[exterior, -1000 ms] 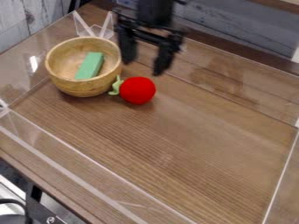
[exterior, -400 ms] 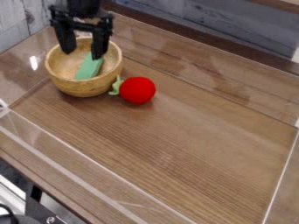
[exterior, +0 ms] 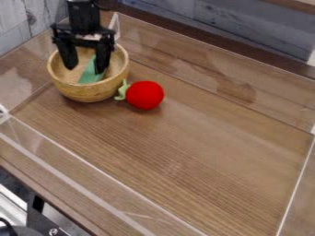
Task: Remove the green block from the brown bowl and put it on the table
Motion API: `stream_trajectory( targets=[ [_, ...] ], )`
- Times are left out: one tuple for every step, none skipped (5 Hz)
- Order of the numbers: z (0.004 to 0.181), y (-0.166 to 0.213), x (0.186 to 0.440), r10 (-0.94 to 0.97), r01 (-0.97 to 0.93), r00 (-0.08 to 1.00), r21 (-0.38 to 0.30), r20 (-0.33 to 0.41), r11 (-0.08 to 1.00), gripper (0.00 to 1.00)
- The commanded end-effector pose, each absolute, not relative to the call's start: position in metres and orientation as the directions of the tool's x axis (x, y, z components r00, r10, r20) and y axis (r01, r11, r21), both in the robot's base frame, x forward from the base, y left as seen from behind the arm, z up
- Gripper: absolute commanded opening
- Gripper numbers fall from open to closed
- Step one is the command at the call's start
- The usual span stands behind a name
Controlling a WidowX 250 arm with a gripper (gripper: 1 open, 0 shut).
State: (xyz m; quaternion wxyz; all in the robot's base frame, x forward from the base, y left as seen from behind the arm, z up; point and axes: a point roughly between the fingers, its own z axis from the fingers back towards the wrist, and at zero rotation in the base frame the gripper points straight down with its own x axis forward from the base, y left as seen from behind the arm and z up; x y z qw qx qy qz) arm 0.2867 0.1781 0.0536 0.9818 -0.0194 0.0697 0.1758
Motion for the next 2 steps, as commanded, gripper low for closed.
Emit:
stream_trajectory(
  targets=[
    [0.0591,0.1936,0.3039,0.326,-0.327,0.942,-0.003,-0.082,0.945,1.00],
    [0.0621,0.1899,0.3065,0.357,-0.359,0.929,-0.006,-0.093,0.933,1.00]
  ],
)
